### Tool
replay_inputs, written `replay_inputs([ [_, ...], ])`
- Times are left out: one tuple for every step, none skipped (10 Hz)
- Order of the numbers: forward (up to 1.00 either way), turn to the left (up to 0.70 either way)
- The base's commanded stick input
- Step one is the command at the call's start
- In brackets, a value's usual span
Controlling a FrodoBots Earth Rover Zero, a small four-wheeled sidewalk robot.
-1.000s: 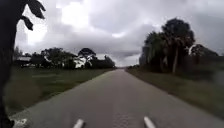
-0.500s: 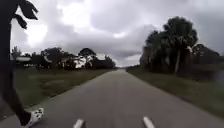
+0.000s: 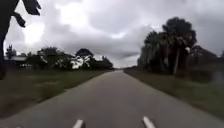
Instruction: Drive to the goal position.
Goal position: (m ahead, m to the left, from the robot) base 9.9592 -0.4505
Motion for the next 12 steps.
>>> replay_inputs([
  [0.7, 0.0],
  [0.7, 0.0],
  [0.7, 0.0],
  [0.7, 0.0],
  [0.7, 0.0],
  [0.7, 0.0],
  [0.7, 0.0],
  [0.7, 0.0],
  [0.7, 0.0],
  [0.7, 0.0],
  [0.7, 0.0],
  [0.7, 0.0],
])
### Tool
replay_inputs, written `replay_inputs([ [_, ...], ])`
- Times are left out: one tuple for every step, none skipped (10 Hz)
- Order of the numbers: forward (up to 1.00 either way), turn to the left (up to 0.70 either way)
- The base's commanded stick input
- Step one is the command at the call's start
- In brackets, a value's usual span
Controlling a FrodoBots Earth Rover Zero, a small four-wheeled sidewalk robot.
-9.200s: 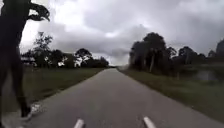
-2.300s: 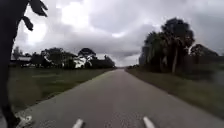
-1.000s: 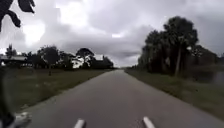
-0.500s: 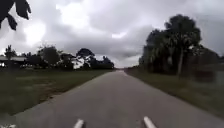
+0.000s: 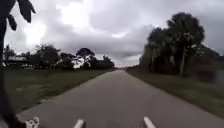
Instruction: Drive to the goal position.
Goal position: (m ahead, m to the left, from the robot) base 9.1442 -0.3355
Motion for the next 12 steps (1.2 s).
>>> replay_inputs([
  [0.7, 0.0],
  [0.7, 0.0],
  [0.7, 0.0],
  [0.7, 0.0],
  [0.7, 0.0],
  [0.7, 0.0],
  [0.7, 0.0],
  [0.7, 0.0],
  [0.7, 0.0],
  [0.7, 0.0],
  [0.7, -0.13],
  [0.7, -0.3],
])
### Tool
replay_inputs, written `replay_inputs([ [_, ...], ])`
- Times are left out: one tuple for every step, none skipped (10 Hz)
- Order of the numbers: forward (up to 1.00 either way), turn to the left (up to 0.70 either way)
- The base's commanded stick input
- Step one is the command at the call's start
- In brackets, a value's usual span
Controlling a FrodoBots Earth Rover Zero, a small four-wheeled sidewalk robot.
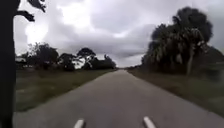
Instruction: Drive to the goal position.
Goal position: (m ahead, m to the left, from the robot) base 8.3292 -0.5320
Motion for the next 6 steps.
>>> replay_inputs([
  [0.7, -0.23],
  [0.7, -0.1],
  [0.7, -0.01],
  [0.7, 0.0],
  [0.7, 0.0],
  [0.7, 0.0],
])
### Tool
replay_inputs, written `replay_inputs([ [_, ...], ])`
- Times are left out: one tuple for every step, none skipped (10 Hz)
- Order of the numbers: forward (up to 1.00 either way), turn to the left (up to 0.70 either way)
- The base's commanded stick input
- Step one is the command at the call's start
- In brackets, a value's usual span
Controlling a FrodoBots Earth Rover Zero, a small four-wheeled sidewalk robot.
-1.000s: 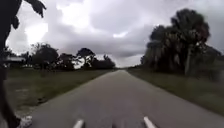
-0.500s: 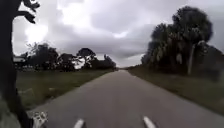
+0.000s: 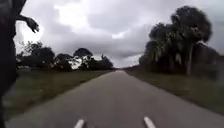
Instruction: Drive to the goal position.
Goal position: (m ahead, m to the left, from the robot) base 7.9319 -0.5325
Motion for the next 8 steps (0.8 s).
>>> replay_inputs([
  [0.7, 0.0],
  [0.7, 0.0],
  [0.7, 0.0],
  [0.7, 0.0],
  [0.7, 0.0],
  [0.7, 0.0],
  [0.7, 0.0],
  [0.7, 0.0],
])
